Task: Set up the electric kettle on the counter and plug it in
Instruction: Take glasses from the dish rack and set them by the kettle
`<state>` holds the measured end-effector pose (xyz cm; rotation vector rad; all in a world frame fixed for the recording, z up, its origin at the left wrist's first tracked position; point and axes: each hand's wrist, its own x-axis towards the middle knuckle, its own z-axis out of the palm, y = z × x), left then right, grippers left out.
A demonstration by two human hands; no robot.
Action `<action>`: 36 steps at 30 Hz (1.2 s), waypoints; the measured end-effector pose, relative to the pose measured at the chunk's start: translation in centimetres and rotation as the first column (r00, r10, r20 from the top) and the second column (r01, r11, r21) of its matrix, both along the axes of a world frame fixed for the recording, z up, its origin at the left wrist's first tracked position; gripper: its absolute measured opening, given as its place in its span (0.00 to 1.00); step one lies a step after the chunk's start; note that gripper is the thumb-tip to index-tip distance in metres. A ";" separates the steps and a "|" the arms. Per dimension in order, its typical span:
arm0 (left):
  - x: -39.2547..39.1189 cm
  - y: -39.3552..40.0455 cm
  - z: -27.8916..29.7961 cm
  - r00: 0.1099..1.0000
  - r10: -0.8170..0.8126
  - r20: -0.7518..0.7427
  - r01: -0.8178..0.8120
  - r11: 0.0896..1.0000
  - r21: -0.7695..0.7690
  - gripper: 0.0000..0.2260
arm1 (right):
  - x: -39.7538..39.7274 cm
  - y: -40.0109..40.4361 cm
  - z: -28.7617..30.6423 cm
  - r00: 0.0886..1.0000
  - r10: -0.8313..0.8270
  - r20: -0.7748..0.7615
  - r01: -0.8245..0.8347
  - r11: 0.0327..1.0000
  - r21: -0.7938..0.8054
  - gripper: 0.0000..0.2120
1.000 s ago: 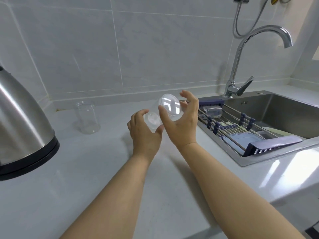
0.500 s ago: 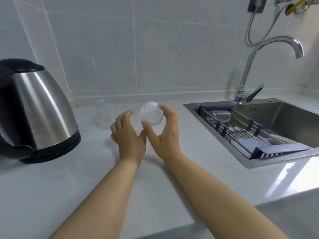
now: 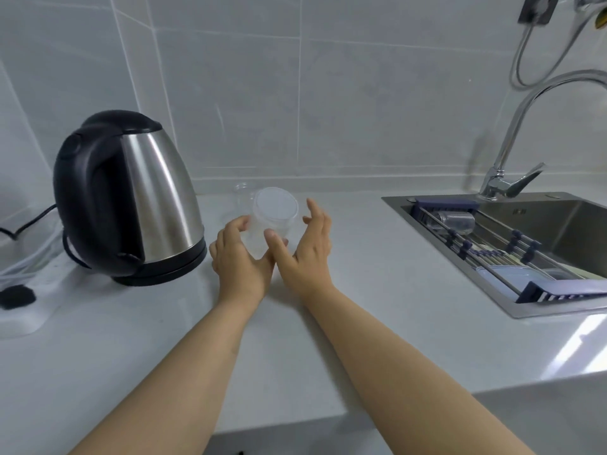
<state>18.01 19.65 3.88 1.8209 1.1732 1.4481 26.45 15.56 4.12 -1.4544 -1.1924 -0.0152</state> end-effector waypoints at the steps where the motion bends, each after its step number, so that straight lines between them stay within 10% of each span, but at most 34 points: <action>1: -0.2 0.2 0.0 1.000 -0.001 0.028 0.001 1.000 -0.025 0.30 | -0.7 0.4 0.1 0.999 0.008 -0.036 -0.008 1.000 -0.006 0.40; 9: 0.0 2.7 -0.4 0.993 0.069 0.092 -0.055 0.988 -0.144 0.32 | -1.7 3.4 0.5 0.982 0.030 -0.187 -0.034 0.999 -0.017 0.24; 36: 0.0 5.8 -1.0 0.966 0.026 -0.257 -0.097 0.959 -0.267 0.29 | -0.3 6.5 0.5 0.958 0.030 -0.286 -0.102 0.965 -0.242 0.21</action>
